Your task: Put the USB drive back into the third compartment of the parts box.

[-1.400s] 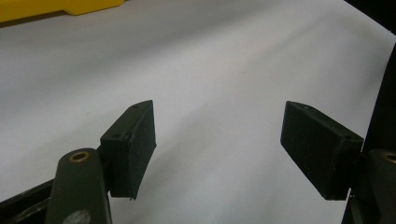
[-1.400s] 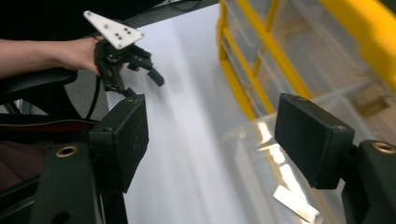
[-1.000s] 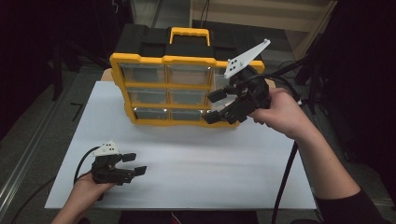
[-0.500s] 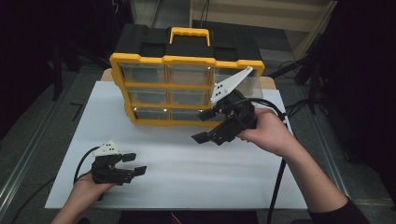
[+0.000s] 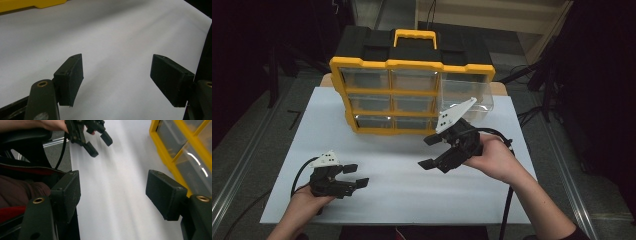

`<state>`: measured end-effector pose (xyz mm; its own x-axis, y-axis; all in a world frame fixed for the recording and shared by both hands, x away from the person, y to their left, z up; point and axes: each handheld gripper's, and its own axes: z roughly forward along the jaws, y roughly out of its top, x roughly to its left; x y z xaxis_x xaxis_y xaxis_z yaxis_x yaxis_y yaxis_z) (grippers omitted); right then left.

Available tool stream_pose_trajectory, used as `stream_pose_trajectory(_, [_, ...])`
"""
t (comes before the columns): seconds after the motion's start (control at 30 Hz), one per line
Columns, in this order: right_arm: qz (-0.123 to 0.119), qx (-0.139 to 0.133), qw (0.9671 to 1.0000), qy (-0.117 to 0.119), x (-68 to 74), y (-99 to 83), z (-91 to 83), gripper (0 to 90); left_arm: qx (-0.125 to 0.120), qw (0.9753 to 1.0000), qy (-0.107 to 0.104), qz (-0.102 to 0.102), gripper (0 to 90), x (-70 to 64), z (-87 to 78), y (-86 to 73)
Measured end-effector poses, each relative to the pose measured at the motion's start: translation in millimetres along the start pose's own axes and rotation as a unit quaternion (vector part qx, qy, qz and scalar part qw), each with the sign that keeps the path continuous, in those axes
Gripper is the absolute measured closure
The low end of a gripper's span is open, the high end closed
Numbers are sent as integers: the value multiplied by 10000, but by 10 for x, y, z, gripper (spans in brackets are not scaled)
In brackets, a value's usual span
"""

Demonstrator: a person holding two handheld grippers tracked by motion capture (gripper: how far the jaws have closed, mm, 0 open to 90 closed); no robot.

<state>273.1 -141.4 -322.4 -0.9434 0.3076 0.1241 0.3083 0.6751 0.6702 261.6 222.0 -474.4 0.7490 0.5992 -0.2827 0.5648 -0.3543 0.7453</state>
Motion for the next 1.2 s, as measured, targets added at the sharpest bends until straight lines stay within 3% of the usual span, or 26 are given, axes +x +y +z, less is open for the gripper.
stream_pose_trajectory(0.47, [255,40,9996,-126,-70,-443,296,258,2,10000,3,-13,278,-1,1,0])
stream_pose_trajectory(0.57, [315,6,9991,-278,-78,-582,381,258,-2,10000,-11,-7,278,-2,5,0])
stream_pose_trajectory(0.77, [293,30,9994,-172,-88,-825,521,258,-8,10000,-16,-11,278,-4,5,-1])
stream_pose_trajectory(0.93, [466,18,9987,-190,-153,-1037,577,258,20,10000,-19,11,278,-4,6,1])
stream_pose_trajectory(1.2, [965,-55,9945,-392,-266,-1346,567,258,21,10000,-48,39,278,-9,4,5])
